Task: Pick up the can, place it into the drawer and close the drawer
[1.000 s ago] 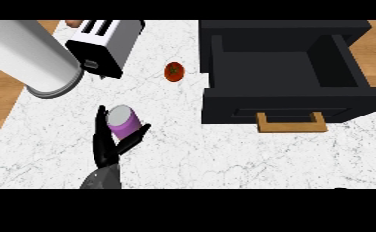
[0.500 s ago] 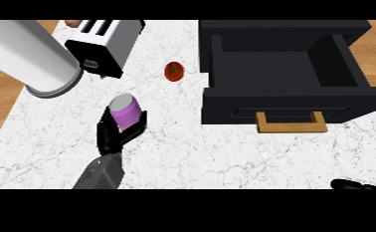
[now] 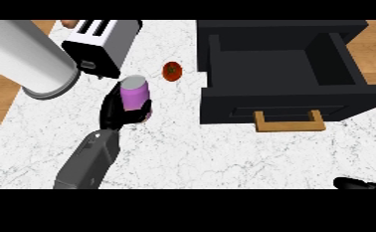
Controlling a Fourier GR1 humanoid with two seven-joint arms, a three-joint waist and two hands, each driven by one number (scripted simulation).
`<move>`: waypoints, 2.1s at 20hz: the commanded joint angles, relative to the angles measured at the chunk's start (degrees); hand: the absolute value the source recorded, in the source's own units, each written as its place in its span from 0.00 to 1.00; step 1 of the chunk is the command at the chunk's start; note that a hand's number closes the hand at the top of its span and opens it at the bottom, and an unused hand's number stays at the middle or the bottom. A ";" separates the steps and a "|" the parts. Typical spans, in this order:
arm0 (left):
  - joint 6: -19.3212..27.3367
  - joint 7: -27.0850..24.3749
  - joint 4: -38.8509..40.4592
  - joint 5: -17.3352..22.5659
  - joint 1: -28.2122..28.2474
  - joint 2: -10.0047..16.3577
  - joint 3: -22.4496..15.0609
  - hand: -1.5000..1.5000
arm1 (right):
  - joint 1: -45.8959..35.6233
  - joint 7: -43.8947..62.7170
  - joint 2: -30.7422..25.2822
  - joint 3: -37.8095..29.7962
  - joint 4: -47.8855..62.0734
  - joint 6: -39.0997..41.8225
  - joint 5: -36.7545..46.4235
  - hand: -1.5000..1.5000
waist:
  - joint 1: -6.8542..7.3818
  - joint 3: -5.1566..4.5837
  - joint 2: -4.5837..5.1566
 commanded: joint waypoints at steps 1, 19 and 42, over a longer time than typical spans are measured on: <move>-3.36 2.37 -0.14 -0.70 -3.96 0.30 0.05 1.00 | -2.48 -3.46 1.03 1.62 4.87 -1.09 3.59 0.00 | 0.68 0.04 -0.09; 9.48 32.88 -30.95 -6.66 -12.44 -3.39 -7.42 1.00 | 0.88 3.19 1.10 0.97 -4.90 -1.78 3.06 0.00 | 1.40 0.08 -0.63; 20.57 50.63 -12.13 -6.89 -50.35 -6.40 -7.24 1.00 | -5.81 3.90 -2.49 -2.96 0.44 -1.76 -0.66 0.00 | -1.35 0.12 0.24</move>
